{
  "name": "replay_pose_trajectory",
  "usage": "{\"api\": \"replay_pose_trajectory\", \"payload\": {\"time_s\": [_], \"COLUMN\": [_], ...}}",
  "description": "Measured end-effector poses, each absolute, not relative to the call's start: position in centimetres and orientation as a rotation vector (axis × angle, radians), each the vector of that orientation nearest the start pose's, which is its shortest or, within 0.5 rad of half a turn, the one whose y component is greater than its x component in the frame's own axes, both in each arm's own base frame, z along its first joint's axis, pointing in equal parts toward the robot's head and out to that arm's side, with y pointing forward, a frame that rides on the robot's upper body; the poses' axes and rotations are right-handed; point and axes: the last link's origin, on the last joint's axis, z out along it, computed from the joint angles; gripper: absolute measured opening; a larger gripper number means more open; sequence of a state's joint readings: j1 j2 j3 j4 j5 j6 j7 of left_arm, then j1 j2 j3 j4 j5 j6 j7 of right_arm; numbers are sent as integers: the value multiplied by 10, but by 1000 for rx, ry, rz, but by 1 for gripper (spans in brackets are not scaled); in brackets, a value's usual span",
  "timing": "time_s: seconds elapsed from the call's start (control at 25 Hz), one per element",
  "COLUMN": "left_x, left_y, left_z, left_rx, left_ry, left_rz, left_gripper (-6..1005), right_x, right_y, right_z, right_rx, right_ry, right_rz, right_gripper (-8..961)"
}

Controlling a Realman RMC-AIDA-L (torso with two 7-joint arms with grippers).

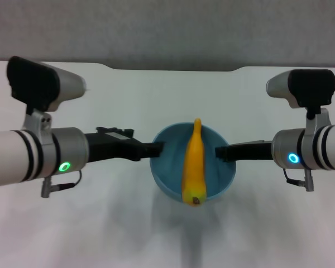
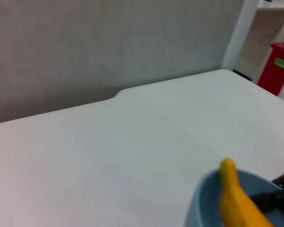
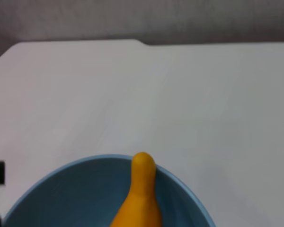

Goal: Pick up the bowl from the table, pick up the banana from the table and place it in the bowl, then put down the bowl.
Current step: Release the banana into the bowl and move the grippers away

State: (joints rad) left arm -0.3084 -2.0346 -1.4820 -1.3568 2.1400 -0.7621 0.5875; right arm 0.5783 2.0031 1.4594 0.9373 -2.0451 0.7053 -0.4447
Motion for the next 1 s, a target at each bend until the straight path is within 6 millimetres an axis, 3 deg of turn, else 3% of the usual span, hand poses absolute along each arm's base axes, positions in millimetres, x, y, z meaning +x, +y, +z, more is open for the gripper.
{"api": "replay_pose_trajectory", "payload": {"time_s": [0.24, 0.64, 1.0], "left_x": [-197, -197, -200], "left_y": [364, 365, 365], "left_z": [-12, -12, -9], "left_rx": [-2283, -2274, -2245], "left_ry": [-945, -916, -910], "left_rz": [-332, -338, -350], "left_gripper": [843, 842, 841], "right_x": [210, 210, 214], "right_y": [410, 433, 437], "right_z": [-62, -64, -69], "right_rx": [-2292, -2285, -2273], "right_ry": [1347, 1343, 1316], "right_rz": [138, 43, -14], "right_gripper": [29, 29, 29]}}
